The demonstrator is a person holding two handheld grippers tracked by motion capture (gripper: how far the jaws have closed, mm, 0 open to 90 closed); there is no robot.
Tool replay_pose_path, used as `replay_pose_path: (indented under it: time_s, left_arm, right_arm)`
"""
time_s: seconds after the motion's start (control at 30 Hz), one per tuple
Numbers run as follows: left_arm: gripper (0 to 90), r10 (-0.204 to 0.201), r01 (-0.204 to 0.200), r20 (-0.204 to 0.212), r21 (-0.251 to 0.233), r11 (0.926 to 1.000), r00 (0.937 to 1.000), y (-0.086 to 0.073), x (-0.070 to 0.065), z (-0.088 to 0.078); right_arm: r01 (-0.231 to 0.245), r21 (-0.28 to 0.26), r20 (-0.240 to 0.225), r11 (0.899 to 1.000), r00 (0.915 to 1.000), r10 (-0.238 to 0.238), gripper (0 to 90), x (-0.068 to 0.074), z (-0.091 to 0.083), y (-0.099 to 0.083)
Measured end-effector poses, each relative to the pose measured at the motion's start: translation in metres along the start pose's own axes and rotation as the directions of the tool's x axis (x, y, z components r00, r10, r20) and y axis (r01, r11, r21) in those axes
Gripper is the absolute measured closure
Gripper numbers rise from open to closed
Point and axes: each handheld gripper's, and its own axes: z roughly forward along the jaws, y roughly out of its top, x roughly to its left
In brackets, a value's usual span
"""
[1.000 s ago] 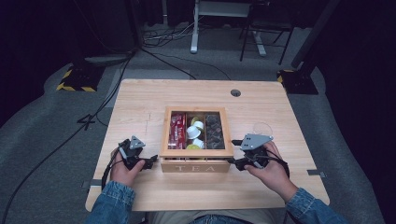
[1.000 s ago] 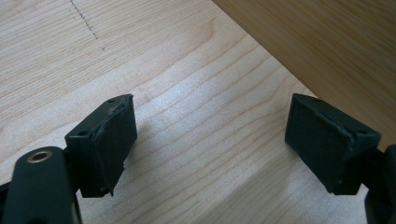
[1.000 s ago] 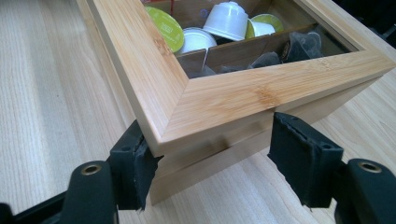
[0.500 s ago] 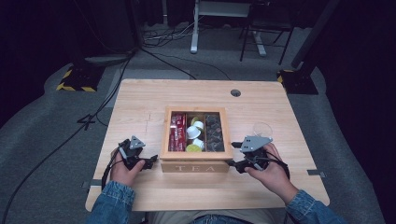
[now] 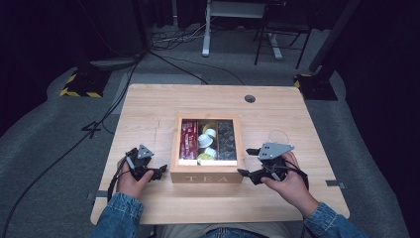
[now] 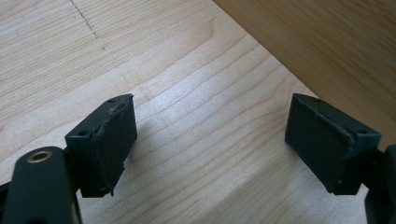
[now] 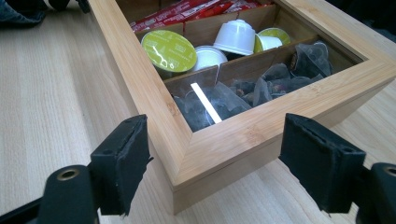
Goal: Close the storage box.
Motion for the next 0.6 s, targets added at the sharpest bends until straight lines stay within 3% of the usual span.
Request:
replay_pose_path:
  time_s: [0.17, 0.37, 0.6]
  left_arm:
    - [17.2, -0.005, 0.005, -0.004, -0.002, 1.0000, 1.0000, -0.005, 0.002, -0.004]
    - [17.2, -0.008, 0.008, -0.005, -0.002, 1.0000, 1.0000, -0.009, 0.003, -0.008]
    - [17.2, 0.000, 0.000, -0.002, -0.001, 1.0000, 1.0000, -0.011, 0.004, -0.010]
  right_arm:
    - [-0.040, -0.036, -0.018, 0.999, 0.9991, 0.039, 21.7, -0.005, -0.003, 0.004]
    - [-0.084, -0.077, 0.003, 0.993, 0.9964, 0.085, 18.7, -0.021, -0.026, 0.009]
    - [-0.123, -0.070, 0.021, 0.990, 0.9920, 0.125, 16.2, -0.037, -0.048, 0.002]
